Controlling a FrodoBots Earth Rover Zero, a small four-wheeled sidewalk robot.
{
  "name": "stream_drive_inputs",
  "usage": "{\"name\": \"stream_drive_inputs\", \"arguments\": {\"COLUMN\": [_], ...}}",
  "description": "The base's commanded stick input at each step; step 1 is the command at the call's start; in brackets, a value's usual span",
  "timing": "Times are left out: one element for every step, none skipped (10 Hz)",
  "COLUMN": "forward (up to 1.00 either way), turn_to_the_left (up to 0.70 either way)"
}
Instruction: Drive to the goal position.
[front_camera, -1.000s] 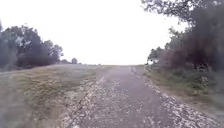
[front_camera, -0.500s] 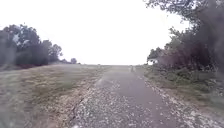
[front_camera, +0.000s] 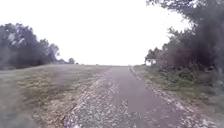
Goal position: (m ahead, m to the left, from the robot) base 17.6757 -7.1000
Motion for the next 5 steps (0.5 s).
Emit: {"name": "stream_drive_inputs", "arguments": {"forward": [0.6, 0.6, 0.6, 0.6, 0.6], "turn_to_the_left": [-0.15, -0.15, -0.15, 0.0, 0.0]}}
